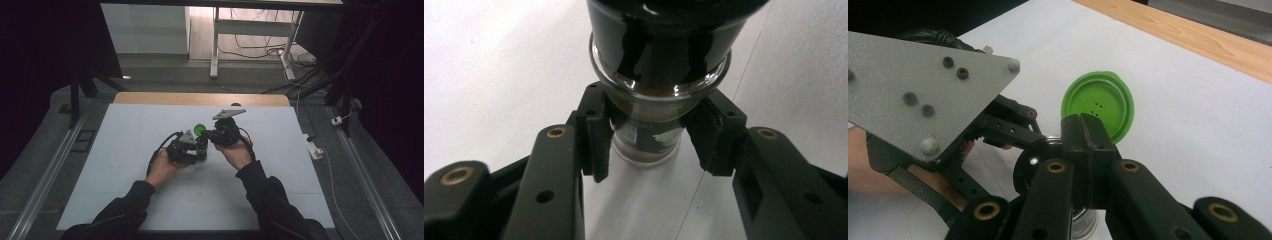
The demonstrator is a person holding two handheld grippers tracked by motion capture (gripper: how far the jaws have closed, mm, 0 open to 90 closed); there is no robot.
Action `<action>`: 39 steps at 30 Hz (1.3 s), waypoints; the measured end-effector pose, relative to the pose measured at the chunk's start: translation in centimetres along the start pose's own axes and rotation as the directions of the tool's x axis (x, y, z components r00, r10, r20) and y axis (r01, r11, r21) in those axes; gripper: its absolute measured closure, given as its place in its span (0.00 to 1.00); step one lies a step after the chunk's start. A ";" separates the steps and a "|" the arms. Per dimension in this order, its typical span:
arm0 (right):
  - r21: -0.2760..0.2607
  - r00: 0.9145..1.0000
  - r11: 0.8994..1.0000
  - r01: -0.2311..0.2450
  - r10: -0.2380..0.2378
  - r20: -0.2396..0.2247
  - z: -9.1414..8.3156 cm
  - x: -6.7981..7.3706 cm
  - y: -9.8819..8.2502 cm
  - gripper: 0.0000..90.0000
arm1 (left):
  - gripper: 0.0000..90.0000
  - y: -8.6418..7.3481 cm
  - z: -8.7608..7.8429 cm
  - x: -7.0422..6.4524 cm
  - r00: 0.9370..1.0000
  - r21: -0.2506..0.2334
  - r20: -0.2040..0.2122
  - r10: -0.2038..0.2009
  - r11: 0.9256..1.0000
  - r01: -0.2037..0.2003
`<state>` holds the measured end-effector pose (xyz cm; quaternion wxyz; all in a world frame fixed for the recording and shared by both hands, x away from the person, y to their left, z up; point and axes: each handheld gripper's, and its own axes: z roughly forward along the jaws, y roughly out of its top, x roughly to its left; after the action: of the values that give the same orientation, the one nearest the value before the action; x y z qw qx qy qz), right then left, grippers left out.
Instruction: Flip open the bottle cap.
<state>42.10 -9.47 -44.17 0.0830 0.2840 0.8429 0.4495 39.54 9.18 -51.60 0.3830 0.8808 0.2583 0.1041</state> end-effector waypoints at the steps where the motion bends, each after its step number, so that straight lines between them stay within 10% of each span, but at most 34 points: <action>1: 0.004 1.000 1.000 0.000 0.000 0.004 -0.1 0.1 0.0 0.99 | 0.60 0.0 0.0 0.0 1.000 0.001 0.001 0.001 1.000 -0.001; 11: 0.004 1.000 1.000 0.017 -0.017 0.012 -0.5 0.4 -0.2 0.92 | 0.50 -0.1 0.2 0.2 1.000 0.062 -0.023 0.009 0.998 -0.007; 22: -0.010 1.000 1.000 -0.003 0.003 0.016 -2.3 0.7 -0.3 0.72 | 0.26 -0.5 -1.9 0.7 0.996 0.045 0.011 -0.093 0.995 0.092; 34: 0.023 1.000 1.000 -0.009 0.009 0.011 -3.5 1.5 -1.3 0.44 | 0.11 -0.8 -5.2 0.3 0.973 0.012 0.074 -0.217 0.976 0.217; 39: 0.032 1.000 0.999 -0.022 0.022 -0.001 -3.9 1.7 -1.8 0.33 | 0.07 -1.2 -6.3 -0.5 0.974 0.007 0.074 -0.215 0.977 0.215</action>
<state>38.42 -12.05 -43.18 0.0732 0.2942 0.8468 0.4371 36.27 13.58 -48.17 0.4020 0.8506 0.3375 0.0293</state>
